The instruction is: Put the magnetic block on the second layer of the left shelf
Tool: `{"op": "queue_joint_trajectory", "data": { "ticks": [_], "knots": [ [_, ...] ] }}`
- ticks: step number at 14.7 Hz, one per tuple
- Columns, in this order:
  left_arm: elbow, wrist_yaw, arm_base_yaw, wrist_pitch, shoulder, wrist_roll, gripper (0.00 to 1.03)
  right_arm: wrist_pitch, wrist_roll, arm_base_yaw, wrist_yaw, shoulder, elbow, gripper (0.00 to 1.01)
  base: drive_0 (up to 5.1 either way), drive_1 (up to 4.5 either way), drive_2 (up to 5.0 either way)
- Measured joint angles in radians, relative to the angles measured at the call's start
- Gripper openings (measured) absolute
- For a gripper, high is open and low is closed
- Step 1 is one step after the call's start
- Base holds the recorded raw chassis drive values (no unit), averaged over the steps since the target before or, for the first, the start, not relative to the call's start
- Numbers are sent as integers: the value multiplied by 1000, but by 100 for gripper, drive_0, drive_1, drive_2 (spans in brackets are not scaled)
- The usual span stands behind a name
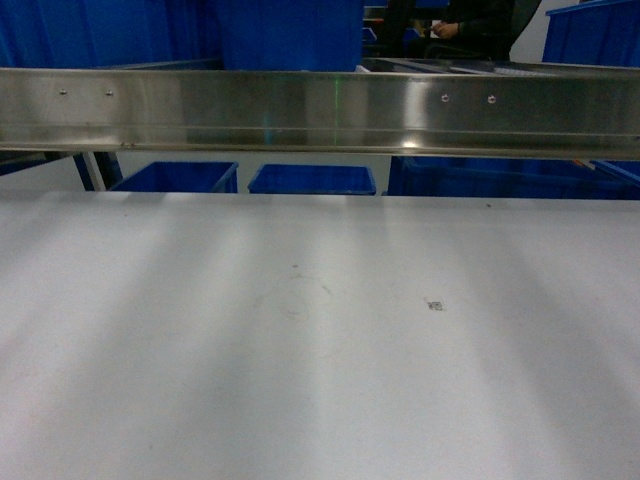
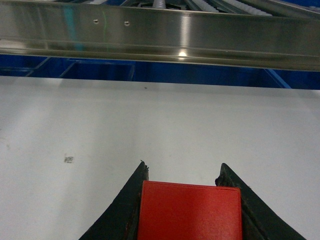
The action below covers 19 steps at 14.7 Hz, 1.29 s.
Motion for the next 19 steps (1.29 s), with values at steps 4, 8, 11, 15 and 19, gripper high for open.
{"op": "queue_joint_trajectory", "data": {
  "ticks": [4, 8, 11, 15, 19],
  "knots": [
    [0, 0, 0, 2, 0, 0, 98, 1, 0, 0, -3, 0, 0, 33, -477, 268, 268],
    [0, 0, 0, 3, 0, 0, 98, -2, 0, 0, -3, -4, 0, 33, -494, 252, 252],
    [0, -1, 0, 2, 0, 0, 98, -3, 0, 0, -3, -4, 0, 33, -505, 241, 241],
    [0, 0, 0, 3, 0, 0, 98, -1, 0, 0, -3, -4, 0, 33, -506, 239, 239],
    [0, 0, 0, 4, 0, 0, 98, 0, 0, 0, -3, -4, 0, 33, -500, 246, 246]
  ]
}}
